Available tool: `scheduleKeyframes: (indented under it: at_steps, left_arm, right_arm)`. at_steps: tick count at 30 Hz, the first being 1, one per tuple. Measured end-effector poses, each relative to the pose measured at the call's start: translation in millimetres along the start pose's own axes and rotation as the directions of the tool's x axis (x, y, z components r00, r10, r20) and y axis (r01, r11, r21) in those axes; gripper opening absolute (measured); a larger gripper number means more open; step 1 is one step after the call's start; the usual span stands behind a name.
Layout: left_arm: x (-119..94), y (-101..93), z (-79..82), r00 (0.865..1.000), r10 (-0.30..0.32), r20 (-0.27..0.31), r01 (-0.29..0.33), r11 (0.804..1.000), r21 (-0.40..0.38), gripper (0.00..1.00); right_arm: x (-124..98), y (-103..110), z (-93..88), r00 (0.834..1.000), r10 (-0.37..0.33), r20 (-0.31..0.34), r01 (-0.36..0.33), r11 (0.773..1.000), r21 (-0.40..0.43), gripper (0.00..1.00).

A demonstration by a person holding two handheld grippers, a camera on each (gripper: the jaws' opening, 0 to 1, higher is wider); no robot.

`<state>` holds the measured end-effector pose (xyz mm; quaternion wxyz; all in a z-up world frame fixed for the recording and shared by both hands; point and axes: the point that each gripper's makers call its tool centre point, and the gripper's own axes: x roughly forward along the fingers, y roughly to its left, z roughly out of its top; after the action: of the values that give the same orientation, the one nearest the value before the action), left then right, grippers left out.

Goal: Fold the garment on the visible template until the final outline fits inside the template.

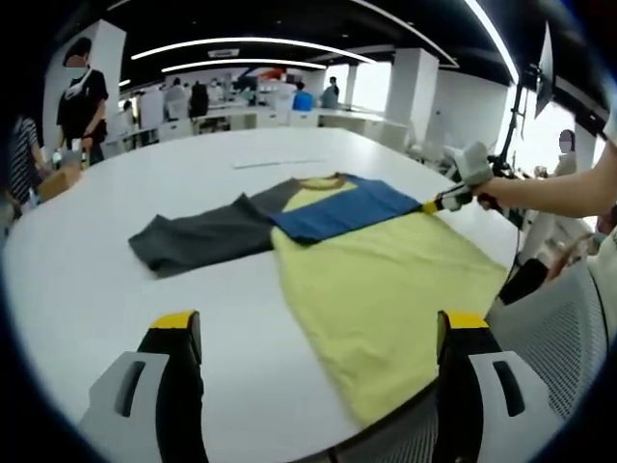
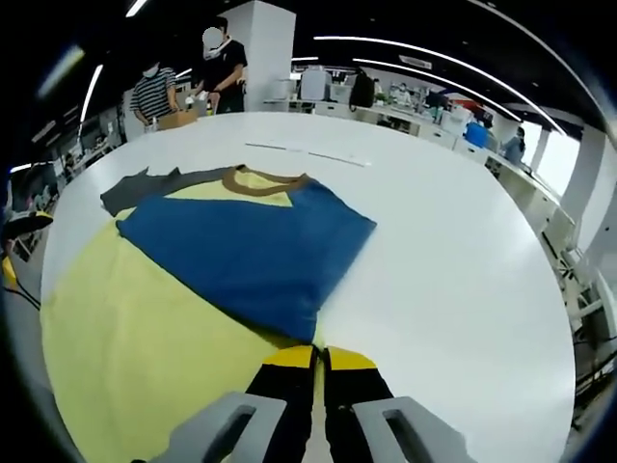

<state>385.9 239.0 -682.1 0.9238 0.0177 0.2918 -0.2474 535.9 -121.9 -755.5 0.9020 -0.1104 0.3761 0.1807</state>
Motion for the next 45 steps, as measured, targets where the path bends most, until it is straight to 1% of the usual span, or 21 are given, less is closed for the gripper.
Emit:
scheduleKeyframes:
  at_steps: [7,9,10,11,14,17,21,24,29,31,33,36,38,40,45]
  left_arm:
    - [-0.6,3.9,0.6,1.0,0.01,0.002,-0.01,1.0,-0.003,0.99]
    - [-0.8,4.6,1.4,1.0,0.011,0.003,-0.011,1.0,-0.003,0.99]
    - [-0.8,5.2,1.8,1.0,0.011,0.005,-0.011,1.0,-0.002,0.99]
    - [-0.6,6.1,2.4,1.0,0.011,0.006,-0.011,1.0,-0.003,0.99]
    - [-0.1,7.2,3.3,1.0,0.01,0.005,-0.01,1.0,-0.003,0.99]
    - [0.2,8.2,6.0,1.0,0.011,0.009,-0.011,1.0,-0.003,0.99]
    - [0.4,11.5,8.2,1.0,0.014,0.012,-0.014,1.0,0.0,0.99]
    - [-1.3,16.9,11.5,0.999,0.024,0.022,-0.024,1.0,-0.006,0.99]
    - [-4.8,27.7,16.1,0.998,0.041,0.037,-0.04,0.999,-0.033,0.99]
    - [-5.5,32.7,15.5,0.998,0.053,0.03,-0.052,0.998,-0.026,0.99]
    - [-6.2,37.6,15.1,0.998,0.064,0.023,-0.064,0.998,-0.021,0.99]
    - [-7.1,44.5,18.7,0.997,0.075,0.036,-0.074,0.997,-0.039,0.99]
    - [-7.6,47.7,20.6,0.996,0.081,0.04,-0.08,0.996,-0.039,0.99]
    - [-8.6,51.3,22.8,0.995,0.092,0.041,-0.09,0.995,-0.04,0.99]
    - [-12.2,60.8,28.3,0.992,0.111,0.055,-0.107,0.992,-0.072,0.98]
  right_arm:
    - [-1.1,1.4,-0.7,1.0,0.005,-0.005,-0.005,1.0,-0.017,0.0]
    - [-3.5,6.7,6.3,0.999,0.042,0.031,-0.043,0.999,0.032,0.02]
    - [-5.0,8.1,11.9,0.997,0.053,0.061,-0.057,0.997,0.055,0.06]
    - [-6.6,8.1,14.7,0.996,0.056,0.072,-0.061,0.996,0.061,0.14]
    - [-10.0,9.5,23.1,0.992,0.073,0.098,-0.078,0.996,0.046,0.31]
    - [-16.5,17.2,33.8,0.985,0.112,0.133,-0.118,0.992,0.038,0.4]
    - [-22.5,26.4,41.9,0.976,0.15,0.157,-0.157,0.987,0.031,0.54]
    - [-27.0,33.4,47.2,0.968,0.178,0.174,-0.184,0.983,0.016,0.64]
    - [-39.2,51.4,57.9,0.946,0.246,0.21,-0.25,0.968,-0.007,0.8]
    - [-43.6,56.5,59.4,0.944,0.256,0.21,-0.258,0.966,-0.02,0.86]
    - [-48.6,61.4,60.5,0.942,0.261,0.213,-0.256,0.965,-0.051,0.88]
    - [-55.1,67.3,61.4,0.936,0.276,0.217,-0.27,0.961,-0.056,0.94]
    - [-61.1,72.4,62.7,0.93,0.291,0.226,-0.285,0.957,-0.059,0.97]
    - [-67.5,76.1,62.8,0.924,0.305,0.23,-0.297,0.952,-0.069,0.99]
    - [-86.7,87.1,60.5,0.908,0.347,0.236,-0.329,0.937,-0.114,0.99]
